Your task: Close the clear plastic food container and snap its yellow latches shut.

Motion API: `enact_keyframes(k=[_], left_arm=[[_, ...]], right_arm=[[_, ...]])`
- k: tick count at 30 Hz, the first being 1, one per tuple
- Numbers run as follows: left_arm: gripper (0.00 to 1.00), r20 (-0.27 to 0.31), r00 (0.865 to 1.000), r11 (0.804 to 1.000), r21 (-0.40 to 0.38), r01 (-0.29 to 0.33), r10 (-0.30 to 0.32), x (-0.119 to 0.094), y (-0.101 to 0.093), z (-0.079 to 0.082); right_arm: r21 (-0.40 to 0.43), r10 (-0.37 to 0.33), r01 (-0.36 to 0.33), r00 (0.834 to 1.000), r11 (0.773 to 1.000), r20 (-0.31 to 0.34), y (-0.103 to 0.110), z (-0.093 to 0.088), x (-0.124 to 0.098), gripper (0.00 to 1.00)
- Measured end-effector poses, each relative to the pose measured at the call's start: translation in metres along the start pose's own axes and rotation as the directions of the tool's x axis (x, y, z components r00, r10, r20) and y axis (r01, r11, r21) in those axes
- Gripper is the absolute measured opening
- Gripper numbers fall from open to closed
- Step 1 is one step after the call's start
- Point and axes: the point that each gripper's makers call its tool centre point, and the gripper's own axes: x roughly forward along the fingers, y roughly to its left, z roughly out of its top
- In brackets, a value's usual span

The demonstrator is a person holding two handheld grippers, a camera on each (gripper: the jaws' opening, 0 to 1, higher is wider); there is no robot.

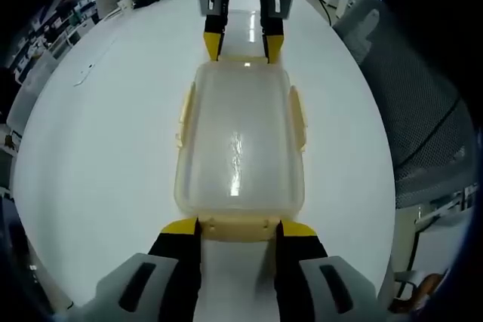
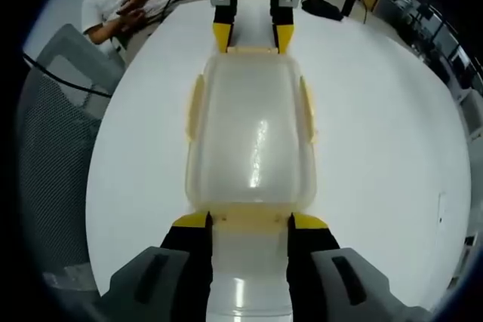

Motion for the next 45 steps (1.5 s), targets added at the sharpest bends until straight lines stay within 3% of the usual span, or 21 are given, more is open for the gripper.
enact_keyframes(k=[8, 26, 37, 45], left_arm=[[0.31, -0.009, 1.000, 1.000, -0.001, 0.005, -0.005, -0.001, -0.002, -0.003], [0.31, -0.014, 1.000, 1.000, -0.008, -0.024, 0.024, -0.027, -0.013, 0.003], [0.31, 0.004, 0.999, 0.999, -0.021, -0.034, 0.034, -0.045, -0.018, 0.013], [0.31, 0.020, 0.999, 0.999, -0.026, -0.028, 0.029, -0.054, -0.024, 0.032]], right_arm=[[-0.002, 0.006, -0.006, 1.000, 1.000, 0.022, 0.003, 0.005, -0.008, 0.34], [-0.025, 0.006, -0.005, 0.998, 1.000, 0.057, 0.012, 0.017, -0.033, 0.34], [-0.029, 0.012, -0.009, 0.996, 1.000, 0.085, 0.017, 0.022, -0.052, 0.34], [-0.041, 0.013, -0.009, 0.996, 0.999, 0.085, 0.022, 0.013, -0.069, 0.34]])
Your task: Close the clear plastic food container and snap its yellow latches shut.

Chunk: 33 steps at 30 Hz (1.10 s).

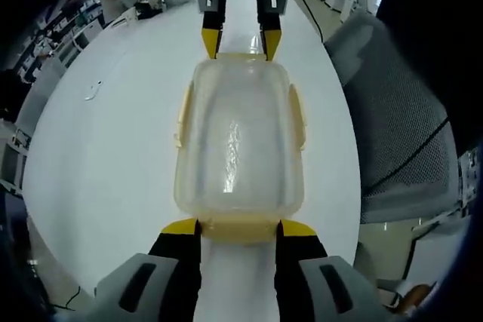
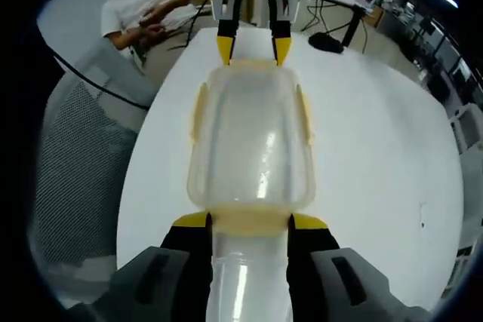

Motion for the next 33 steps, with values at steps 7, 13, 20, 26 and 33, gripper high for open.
enact_keyframes(k=[7, 13, 20, 26, 33], left_arm=[[0.31, 0.012, 1.000, 1.000, -0.004, 0.000, 0.000, -0.005, -0.001, 0.017], [0.31, 0.025, 1.000, 1.000, 0.012, -0.005, 0.004, -0.008, 0.001, 0.036], [0.31, 0.046, 0.999, 1.000, 0.016, -0.007, 0.007, -0.003, 0.002, 0.058], [0.32, 0.054, 0.999, 1.000, 0.014, 0.004, -0.004, 0.003, 0.000, 0.076], [0.32, 0.066, 0.998, 1.000, 0.024, 0.010, -0.012, 0.012, 0.002, 0.093]], right_arm=[[-0.002, -0.004, 0.004, 1.000, 1.000, 0.003, 0.002, -0.008, -0.015, 0.34], [0.003, -0.009, 0.009, 1.000, 1.000, 0.002, 0.002, -0.020, -0.028, 0.34], [0.005, -0.020, 0.020, 1.000, 1.000, -0.002, 0.001, -0.037, -0.043, 0.35], [0.012, -0.014, 0.014, 1.000, 1.000, -0.011, 0.003, -0.054, -0.053, 0.35], [0.028, -0.012, 0.013, 1.000, 1.000, -0.023, 0.004, -0.071, -0.059, 0.35]])
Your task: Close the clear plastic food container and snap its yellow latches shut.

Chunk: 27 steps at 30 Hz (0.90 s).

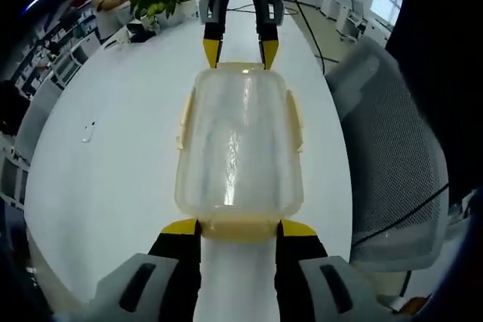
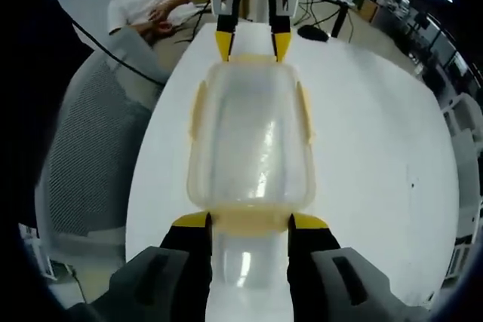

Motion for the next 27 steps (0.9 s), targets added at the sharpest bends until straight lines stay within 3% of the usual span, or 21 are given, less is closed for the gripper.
enact_keyframes(k=[27], left_arm=[[0.32, 0.021, 0.999, 1.000, 0.013, 0.026, -0.026, 0.034, 0.005, 0.045]], right_arm=[[0.026, 0.000, 0.002, 0.998, 1.000, -0.059, -0.002, -0.056, -0.011, 0.35]])
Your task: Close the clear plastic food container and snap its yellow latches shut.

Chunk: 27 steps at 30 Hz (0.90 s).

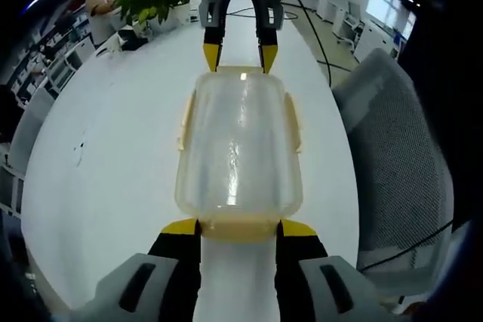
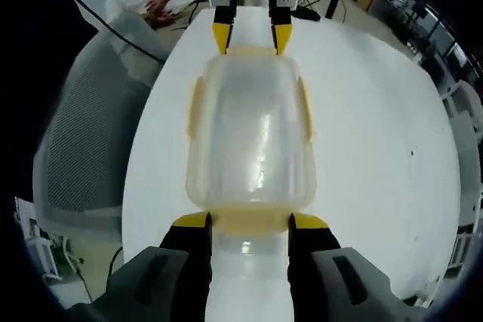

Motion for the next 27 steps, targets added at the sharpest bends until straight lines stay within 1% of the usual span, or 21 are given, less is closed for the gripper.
enact_keyframes(k=[17, 27], left_arm=[[0.32, 0.018, 1.000, 1.000, 0.012, 0.012, -0.013, 0.023, 0.003, 0.028], [0.32, 0.023, 1.000, 1.000, 0.021, 0.015, -0.015, 0.033, 0.007, 0.041]], right_arm=[[0.014, -0.003, 0.004, 0.999, 1.000, -0.038, -0.001, -0.038, -0.003, 0.36], [0.022, -0.009, 0.010, 0.998, 1.000, -0.057, -0.004, -0.054, -0.005, 0.36]])
